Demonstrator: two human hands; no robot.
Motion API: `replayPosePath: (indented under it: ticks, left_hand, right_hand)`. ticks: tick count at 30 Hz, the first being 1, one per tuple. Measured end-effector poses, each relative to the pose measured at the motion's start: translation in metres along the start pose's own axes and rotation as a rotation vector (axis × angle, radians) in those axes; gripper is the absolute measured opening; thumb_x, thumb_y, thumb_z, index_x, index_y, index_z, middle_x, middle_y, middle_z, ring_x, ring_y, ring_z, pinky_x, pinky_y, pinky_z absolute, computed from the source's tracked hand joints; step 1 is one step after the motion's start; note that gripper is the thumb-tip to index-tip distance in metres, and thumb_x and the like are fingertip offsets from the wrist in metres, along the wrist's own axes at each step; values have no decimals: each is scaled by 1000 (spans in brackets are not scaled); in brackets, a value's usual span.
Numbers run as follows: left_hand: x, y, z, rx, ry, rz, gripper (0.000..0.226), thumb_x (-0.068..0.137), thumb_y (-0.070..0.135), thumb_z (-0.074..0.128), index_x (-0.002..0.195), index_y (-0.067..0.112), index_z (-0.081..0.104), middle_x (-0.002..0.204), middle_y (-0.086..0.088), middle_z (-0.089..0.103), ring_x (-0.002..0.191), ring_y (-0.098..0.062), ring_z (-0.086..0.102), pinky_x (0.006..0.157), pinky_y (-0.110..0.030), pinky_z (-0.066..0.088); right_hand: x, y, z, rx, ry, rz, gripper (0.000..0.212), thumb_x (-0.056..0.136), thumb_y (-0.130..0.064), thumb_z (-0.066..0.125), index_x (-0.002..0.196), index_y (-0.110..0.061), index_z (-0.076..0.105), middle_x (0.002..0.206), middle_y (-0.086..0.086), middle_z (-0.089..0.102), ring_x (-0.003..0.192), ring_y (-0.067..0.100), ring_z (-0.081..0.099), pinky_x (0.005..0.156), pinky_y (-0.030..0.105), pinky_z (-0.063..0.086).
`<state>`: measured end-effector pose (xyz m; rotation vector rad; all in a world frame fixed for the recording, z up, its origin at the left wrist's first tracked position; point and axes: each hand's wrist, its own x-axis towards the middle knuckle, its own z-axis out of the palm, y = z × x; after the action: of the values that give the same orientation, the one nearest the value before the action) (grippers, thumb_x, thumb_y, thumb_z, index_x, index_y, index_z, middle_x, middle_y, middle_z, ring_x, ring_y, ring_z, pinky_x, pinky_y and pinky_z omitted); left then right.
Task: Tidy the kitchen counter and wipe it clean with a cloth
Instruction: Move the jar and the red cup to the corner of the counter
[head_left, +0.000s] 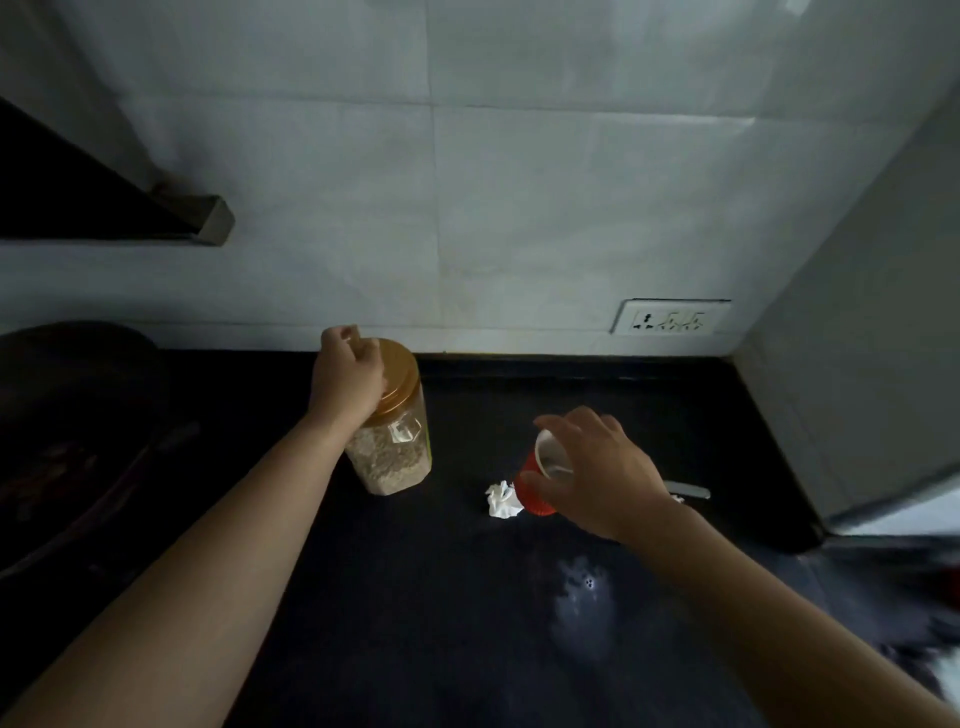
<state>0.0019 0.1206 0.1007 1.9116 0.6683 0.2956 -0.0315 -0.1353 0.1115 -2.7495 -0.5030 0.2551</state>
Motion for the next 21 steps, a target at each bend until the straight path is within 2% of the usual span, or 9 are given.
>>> replayPosePath:
  ticks: [2,3,6,10,14,21]
  left_hand:
    - [-3,1,0,-1,25,-31,41,96,32,39,130,8,41,122,-15,58,104,-32,60,84,-39,51]
    - [-7,2,-1,6,37,-29,41,97,32,38,127,6,45,122,-16,58,109,-34,58,86,-38,47]
    - [-27,3,-11,142,39,84,39,98,30,36,113,1,56,113,-17,61,107,-32,57,79,-31,38]
    - [-69,-3,-25,252,3,263,29,93,30,47,105,9,63,105,-8,66,102,-24,59,81,-27,38]
    - [-140,-8,-41,226,12,328,24,92,33,50,106,17,61,100,5,61,94,-11,54,78,-27,40]
    - [-294,-34,-71,255,201,333,24,91,31,51,107,14,59,93,8,55,86,-9,51,63,-13,35]
  right_hand:
    - [-9,1,0,10,2,27,63,78,-58,57,133,-36,37,131,-7,43,119,18,38,84,34,44]
    - [-14,0,0,13,3,35,63,78,-58,57,133,-36,37,131,-7,43,119,18,39,85,34,45]
    - [-30,-3,2,17,16,37,64,80,-58,56,136,-36,34,133,-6,42,121,18,38,86,34,44]
    - [-57,-10,0,52,81,25,62,81,-57,55,135,-35,35,131,-7,43,120,17,39,83,31,41]
    - [-109,-14,6,137,123,34,58,78,-55,57,130,-34,41,128,-8,45,118,17,41,83,33,44]
    - [-231,-1,42,164,-15,-10,60,79,-56,56,132,-37,36,134,-10,40,118,14,38,84,28,44]
